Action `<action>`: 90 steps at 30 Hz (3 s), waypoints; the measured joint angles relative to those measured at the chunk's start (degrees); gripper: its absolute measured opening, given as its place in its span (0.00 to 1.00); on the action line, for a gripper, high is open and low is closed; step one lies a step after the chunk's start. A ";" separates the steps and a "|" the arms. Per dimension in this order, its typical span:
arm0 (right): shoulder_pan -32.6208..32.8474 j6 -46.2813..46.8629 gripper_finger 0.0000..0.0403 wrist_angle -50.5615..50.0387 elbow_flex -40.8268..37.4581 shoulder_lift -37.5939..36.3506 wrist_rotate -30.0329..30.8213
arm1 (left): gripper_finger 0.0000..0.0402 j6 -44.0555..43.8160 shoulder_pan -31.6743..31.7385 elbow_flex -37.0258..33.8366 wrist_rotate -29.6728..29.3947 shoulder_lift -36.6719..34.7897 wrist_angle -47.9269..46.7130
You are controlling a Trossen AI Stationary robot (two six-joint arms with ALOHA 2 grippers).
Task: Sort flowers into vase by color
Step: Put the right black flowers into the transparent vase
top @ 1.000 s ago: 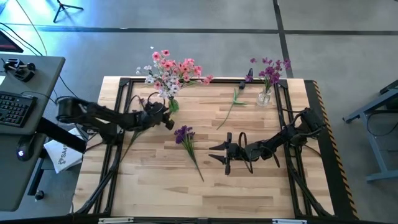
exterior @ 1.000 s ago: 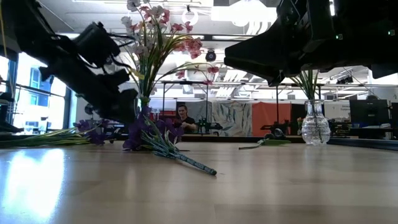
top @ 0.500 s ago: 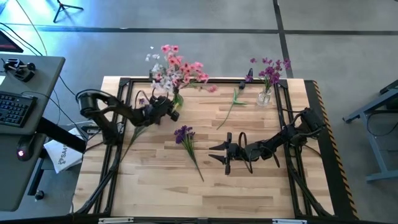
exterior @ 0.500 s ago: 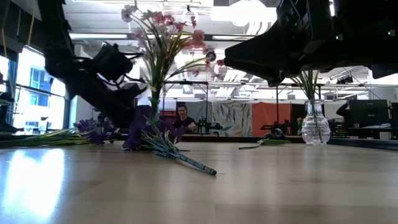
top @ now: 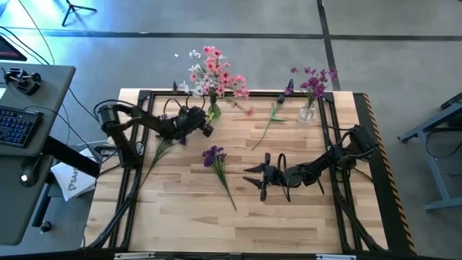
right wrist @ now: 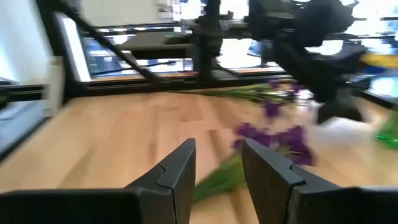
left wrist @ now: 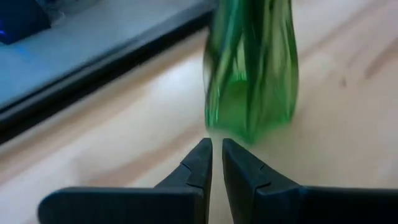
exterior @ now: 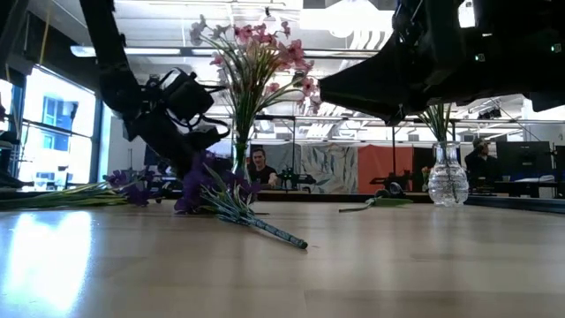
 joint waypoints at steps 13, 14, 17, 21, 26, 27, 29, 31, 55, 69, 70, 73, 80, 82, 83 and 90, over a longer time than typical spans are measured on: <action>2.81 21.25 0.31 -53.22 -0.04 -31.89 15.40 | 0.06 -13.40 -18.67 -0.02 -0.48 -17.42 -30.21; 2.49 24.46 0.31 -57.88 -0.04 -34.63 15.34 | 0.06 -14.32 -20.91 0.00 -0.46 -17.67 -29.83; 0.37 32.81 0.31 -69.81 -0.04 -40.27 13.81 | 0.06 -16.75 -27.38 -0.02 -0.70 -17.58 -28.81; -3.84 38.89 0.31 -76.66 -0.04 -40.86 8.87 | 0.06 -20.71 -35.32 -0.02 -4.45 -15.49 -25.92; -11.68 39.19 0.31 -73.75 -0.04 -34.05 3.66 | 0.06 -25.64 -42.64 -0.02 -11.14 -11.33 -20.24; -13.42 39.19 0.31 -72.46 -0.04 -31.99 2.22 | 0.06 -26.83 -43.74 -0.02 -12.87 -10.39 -19.31; -16.58 39.04 0.31 -70.27 -0.04 -27.65 -0.82 | 0.06 -28.47 -45.57 -0.02 -15.99 -8.30 -16.73; -19.55 38.55 0.31 -68.05 -0.06 -23.71 -2.28 | 0.06 -29.26 -46.84 -0.01 -17.88 -6.43 -15.22; -32.22 31.00 0.31 -62.25 0.32 -11.60 -13.42 | 0.06 -26.98 -52.07 -0.02 -21.23 -4.73 -10.29; -22.06 35.06 0.36 -75.06 -0.15 -29.84 4.84 | 0.06 -26.68 -52.00 -0.02 -21.85 -4.75 -8.48; -23.37 33.44 0.39 -72.19 -0.12 -29.17 5.31 | 0.06 -26.52 -52.00 0.00 -21.88 -4.80 -8.28; -28.41 32.09 0.51 -65.77 -0.10 -25.64 4.94 | 0.06 -26.02 -52.00 0.00 -21.93 -4.80 -8.27; -39.11 35.91 0.68 -55.93 0.10 -15.06 6.75 | 0.06 -25.90 -52.00 0.00 -21.93 -4.80 -8.37; -41.14 35.96 0.68 -56.37 1.41 -12.23 5.77 | 0.06 -25.91 -52.00 0.00 -21.93 -4.80 -8.40; -41.93 35.95 0.66 -56.77 2.14 -10.94 5.71 | 0.06 -25.91 -52.00 0.00 -21.93 -4.80 -8.40; -45.68 34.43 0.54 -57.57 9.25 -2.17 2.16 | 0.06 -26.04 -52.00 0.00 -21.90 -4.80 -8.38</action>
